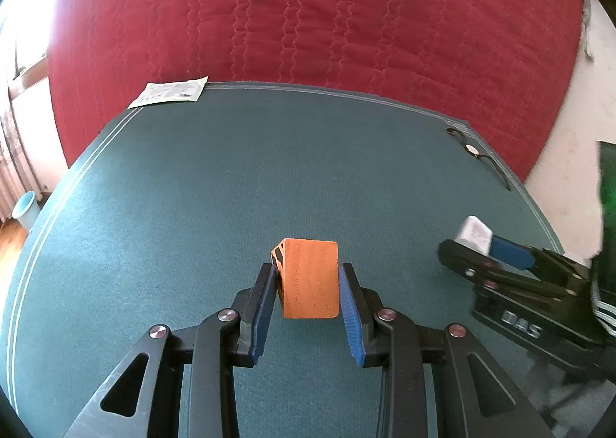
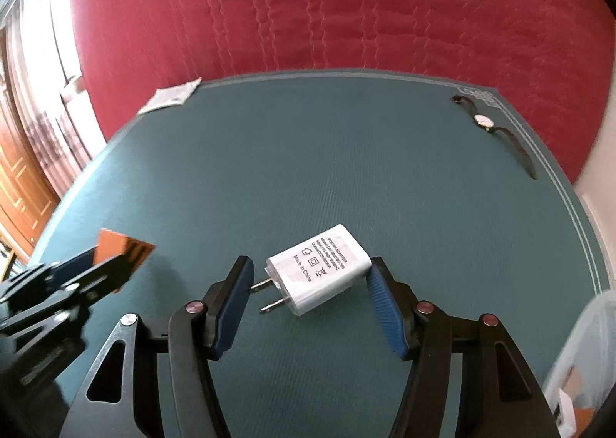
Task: Organize rigid objects
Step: 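Carry the white charger into the clear bowl and open the right gripper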
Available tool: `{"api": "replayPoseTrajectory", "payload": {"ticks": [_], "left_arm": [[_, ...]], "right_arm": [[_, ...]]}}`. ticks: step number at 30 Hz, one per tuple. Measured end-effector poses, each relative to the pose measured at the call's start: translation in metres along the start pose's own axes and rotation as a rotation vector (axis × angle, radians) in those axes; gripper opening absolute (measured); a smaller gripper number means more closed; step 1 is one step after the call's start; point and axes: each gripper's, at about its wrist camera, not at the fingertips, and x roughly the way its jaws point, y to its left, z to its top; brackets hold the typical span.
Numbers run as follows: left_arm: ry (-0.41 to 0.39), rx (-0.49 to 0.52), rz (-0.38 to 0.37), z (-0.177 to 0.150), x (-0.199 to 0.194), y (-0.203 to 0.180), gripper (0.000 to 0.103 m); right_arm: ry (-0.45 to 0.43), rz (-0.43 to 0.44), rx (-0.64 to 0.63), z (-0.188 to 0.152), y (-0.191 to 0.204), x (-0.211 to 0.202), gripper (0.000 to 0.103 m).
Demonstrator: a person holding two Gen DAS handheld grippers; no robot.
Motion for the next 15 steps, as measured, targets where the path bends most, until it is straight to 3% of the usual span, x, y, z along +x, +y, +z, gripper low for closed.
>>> {"api": "replayPoseTrajectory", "payload": {"ticks": [8,15], "left_arm": [[-0.011,0.009,-0.008,0.002,-0.004,-0.007,0.035],[-0.024,0.044,-0.018,-0.001,-0.009,-0.022,0.035]], "right_arm": [[-0.057,0.001,0.053,-0.021,-0.018,-0.053,0.062],[-0.120,-0.082,0.173,-0.044,-0.058,-0.102,0.062]]}}
